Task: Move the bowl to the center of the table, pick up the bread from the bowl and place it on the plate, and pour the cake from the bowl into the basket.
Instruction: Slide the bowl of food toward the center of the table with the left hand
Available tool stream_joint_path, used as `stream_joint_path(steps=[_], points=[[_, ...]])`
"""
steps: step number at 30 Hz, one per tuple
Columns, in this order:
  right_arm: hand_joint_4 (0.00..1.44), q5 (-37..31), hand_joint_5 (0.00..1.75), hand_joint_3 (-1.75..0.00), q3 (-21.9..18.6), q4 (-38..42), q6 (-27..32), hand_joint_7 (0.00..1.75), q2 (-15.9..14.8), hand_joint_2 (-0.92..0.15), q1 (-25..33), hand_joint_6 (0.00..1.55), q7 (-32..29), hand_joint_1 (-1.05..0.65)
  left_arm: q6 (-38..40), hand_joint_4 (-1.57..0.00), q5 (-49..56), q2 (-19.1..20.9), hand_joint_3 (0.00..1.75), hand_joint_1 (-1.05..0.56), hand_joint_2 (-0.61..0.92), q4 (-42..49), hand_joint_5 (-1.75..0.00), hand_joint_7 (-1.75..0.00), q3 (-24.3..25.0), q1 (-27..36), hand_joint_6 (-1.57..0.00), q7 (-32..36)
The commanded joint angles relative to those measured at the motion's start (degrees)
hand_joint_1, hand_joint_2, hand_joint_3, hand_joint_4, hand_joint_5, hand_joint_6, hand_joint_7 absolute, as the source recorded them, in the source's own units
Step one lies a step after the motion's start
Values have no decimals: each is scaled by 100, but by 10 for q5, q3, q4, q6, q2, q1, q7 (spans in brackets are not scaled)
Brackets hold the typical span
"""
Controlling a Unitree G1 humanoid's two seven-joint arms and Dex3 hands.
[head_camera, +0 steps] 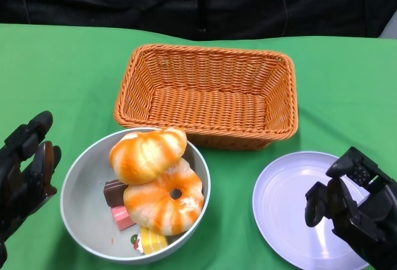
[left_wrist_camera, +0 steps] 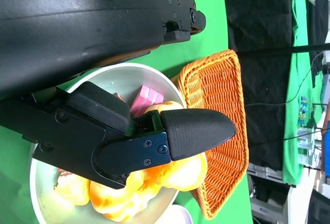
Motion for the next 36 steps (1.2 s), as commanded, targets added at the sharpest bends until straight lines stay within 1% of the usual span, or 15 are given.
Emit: stream_joint_path(steps=[1,8,17,21,24,27,31,36], points=[[92,2,175,-125,-4,11,-8,156,0,-53,-4,82,5,-7,-15,0,7,4,82,-101,92,9,0,0,4,-4,0,1],[93,-7,175,-123,-6,53,-28,156,0,-53,-18,84,16,-6,-63,0,20,-7,81,-99,92,62,0,0,-3,-15,0,-3],[94,-12,175,-128,-11,102,-51,158,-3,-50,-36,84,40,-6,-113,0,36,-10,81,-98,92,118,0,0,-16,-28,0,-9],[93,-13,175,-132,-13,115,-61,158,-3,-46,-40,84,51,-6,-115,0,34,-8,83,-96,92,127,0,0,-21,-33,0,-16],[93,-14,175,-133,-12,114,-63,158,-1,-46,-39,84,49,-6,-108,0,29,-10,84,-96,92,131,0,0,-26,-38,0,-23],[93,-15,175,-134,-12,114,-64,157,0,-46,-38,85,48,-6,-102,0,29,-12,84,-96,92,134,0,0,-32,-40,0,-24],[93,-16,175,-129,-10,117,-71,158,1,-49,-37,83,53,-6,-90,0,36,-19,84,-97,92,142,0,0,-45,-43,0,-15],[92,-14,175,-128,-10,119,-74,158,1,-50,-36,82,56,-8,-91,0,49,-27,84,-98,92,172,0,0,-56,-52,0,-9]])
